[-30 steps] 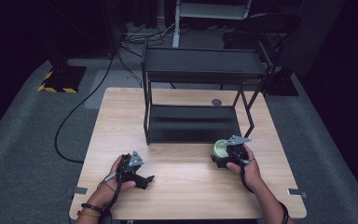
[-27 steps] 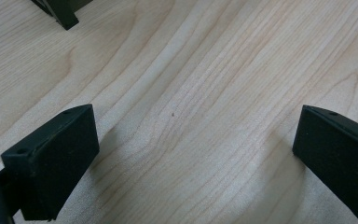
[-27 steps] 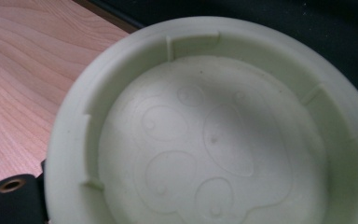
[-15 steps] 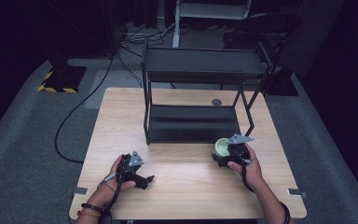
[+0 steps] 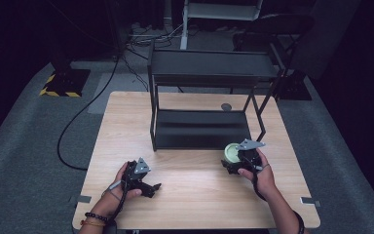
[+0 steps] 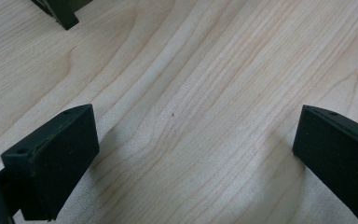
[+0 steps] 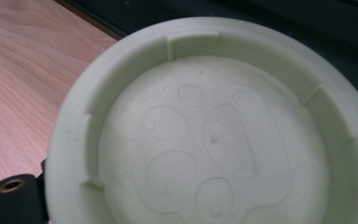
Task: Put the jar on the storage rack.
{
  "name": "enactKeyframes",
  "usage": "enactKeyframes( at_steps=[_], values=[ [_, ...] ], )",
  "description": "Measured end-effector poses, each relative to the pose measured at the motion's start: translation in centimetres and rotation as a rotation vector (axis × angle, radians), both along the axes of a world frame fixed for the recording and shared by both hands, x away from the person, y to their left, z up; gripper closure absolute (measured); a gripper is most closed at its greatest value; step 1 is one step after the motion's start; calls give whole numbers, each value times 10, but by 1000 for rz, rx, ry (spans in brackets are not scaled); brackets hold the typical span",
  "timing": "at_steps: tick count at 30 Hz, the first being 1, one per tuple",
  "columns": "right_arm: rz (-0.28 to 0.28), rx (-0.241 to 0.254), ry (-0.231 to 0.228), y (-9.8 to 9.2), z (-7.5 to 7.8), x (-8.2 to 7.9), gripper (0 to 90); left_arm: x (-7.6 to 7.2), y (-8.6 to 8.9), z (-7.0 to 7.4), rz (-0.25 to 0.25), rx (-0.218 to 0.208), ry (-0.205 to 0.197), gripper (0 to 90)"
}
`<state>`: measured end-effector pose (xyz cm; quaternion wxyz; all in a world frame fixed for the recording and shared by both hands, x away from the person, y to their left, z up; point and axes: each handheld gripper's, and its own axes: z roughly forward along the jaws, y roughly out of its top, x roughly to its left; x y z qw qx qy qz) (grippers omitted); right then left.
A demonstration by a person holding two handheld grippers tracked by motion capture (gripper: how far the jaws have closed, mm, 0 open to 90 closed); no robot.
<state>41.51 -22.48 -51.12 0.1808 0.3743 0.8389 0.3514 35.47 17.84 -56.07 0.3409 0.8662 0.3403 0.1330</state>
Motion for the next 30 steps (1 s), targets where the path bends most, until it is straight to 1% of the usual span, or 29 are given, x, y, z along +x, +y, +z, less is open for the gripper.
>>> enactKeyframes(
  at_steps=[6,10,14,17,24,30],
  values=[
    [0,-1,-8,0,7,-2,113,0,0,0,1,1,1,1],
    [1,-10,-12,0,9,-1,113,0,0,0,0,0,0,1],
    [-2,-9,-13,2,11,-1,113,0,0,0,1,1,1,1],
    [8,-18,-20,5,13,0,113,0,0,0,1,1,1,1],
    [11,-33,-23,10,14,1,113,0,0,0,0,2,1,1],
    [2,-29,-24,10,17,5,113,0,0,0,0,3,1,1]
  ],
)
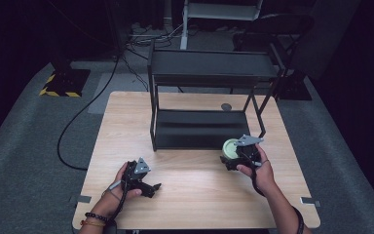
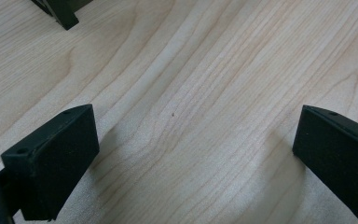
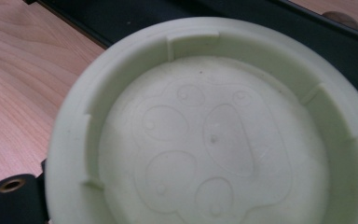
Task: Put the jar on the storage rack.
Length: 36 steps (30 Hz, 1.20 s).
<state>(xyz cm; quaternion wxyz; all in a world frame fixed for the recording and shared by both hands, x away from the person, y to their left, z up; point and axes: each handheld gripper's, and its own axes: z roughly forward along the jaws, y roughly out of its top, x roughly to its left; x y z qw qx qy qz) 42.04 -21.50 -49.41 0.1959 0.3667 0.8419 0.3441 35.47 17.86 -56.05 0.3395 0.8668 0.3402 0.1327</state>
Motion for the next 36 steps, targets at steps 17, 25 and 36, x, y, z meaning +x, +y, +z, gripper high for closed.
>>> enactKeyframes(
  at_steps=[17,25,36],
  values=[
    [-11,3,-13,6,15,13,113,0,0,0,1,0,1,1],
    [-9,3,-13,11,18,20,113,0,0,0,0,0,0,1],
    [-32,8,-22,13,21,29,113,0,0,0,-1,-1,-1,1]
  ],
)
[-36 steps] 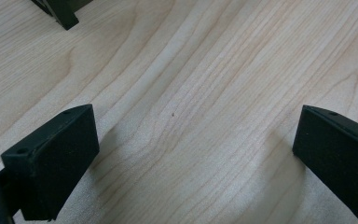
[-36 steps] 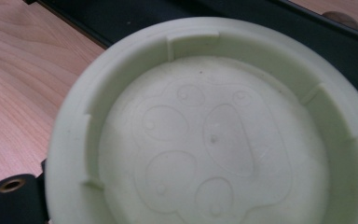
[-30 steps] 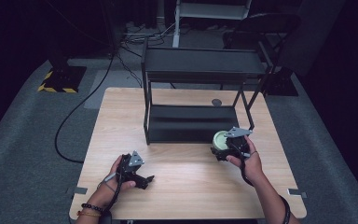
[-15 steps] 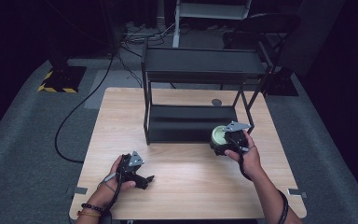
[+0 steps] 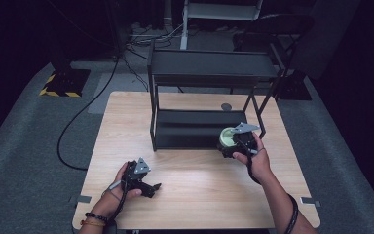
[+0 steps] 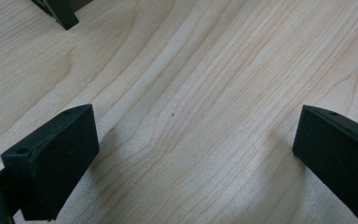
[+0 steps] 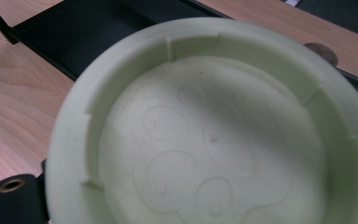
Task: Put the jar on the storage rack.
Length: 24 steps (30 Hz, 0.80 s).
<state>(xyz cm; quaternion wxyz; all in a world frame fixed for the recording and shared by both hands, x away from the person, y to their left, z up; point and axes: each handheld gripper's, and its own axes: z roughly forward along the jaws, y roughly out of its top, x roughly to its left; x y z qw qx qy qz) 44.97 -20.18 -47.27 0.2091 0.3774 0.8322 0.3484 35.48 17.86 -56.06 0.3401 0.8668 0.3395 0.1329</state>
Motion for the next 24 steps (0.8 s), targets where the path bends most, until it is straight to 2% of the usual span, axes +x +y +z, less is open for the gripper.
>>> enactKeyframes(
  at_steps=[24],
  values=[
    [-38,6,0,9,8,26,113,0,0,0,2,1,2,1]
  ],
)
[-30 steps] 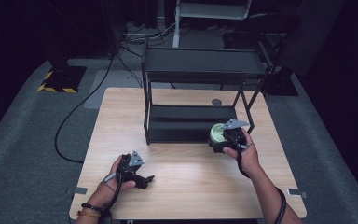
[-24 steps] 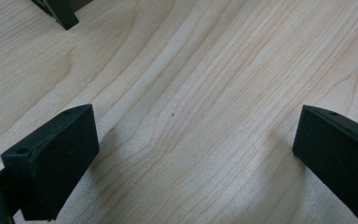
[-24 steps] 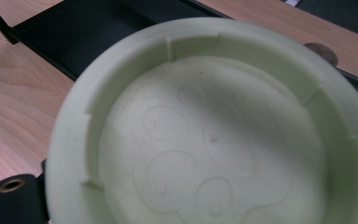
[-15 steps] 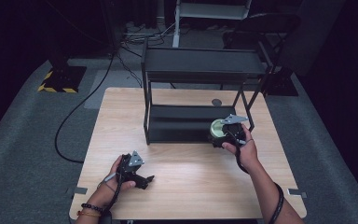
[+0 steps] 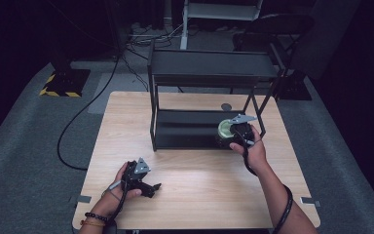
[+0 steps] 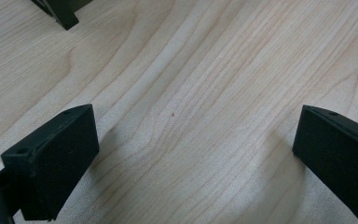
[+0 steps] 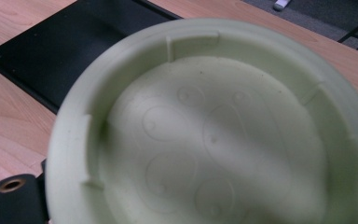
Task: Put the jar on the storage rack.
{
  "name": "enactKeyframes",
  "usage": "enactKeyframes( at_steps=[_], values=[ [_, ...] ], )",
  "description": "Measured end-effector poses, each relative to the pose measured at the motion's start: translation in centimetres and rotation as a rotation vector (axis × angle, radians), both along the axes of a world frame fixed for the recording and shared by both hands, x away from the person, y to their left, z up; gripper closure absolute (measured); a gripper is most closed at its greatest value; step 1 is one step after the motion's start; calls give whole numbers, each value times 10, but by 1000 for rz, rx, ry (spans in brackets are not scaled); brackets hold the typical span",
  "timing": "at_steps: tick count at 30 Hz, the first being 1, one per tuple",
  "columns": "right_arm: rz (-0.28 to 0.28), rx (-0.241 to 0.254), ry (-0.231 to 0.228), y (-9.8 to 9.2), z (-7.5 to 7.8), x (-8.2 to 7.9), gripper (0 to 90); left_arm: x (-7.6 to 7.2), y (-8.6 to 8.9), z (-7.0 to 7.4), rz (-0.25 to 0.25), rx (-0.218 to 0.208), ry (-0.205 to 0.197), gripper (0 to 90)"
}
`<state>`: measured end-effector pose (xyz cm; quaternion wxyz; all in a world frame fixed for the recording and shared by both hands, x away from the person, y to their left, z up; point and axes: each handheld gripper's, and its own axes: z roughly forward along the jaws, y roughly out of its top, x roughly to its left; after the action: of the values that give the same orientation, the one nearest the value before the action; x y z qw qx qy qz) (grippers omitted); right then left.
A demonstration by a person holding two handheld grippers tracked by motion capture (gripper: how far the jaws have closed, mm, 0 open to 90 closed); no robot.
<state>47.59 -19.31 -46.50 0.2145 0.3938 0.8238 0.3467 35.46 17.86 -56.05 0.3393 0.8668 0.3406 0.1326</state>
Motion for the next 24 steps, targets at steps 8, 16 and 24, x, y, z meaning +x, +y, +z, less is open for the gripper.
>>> enactKeyframes(
  at_steps=[8,16,24],
  values=[
    [-15,3,2,2,0,6,113,0,0,0,-1,0,-1,1],
    [-13,4,12,8,-2,10,113,0,0,0,0,0,0,1],
    [-12,8,19,14,-2,13,113,0,0,0,-2,1,0,1]
  ],
)
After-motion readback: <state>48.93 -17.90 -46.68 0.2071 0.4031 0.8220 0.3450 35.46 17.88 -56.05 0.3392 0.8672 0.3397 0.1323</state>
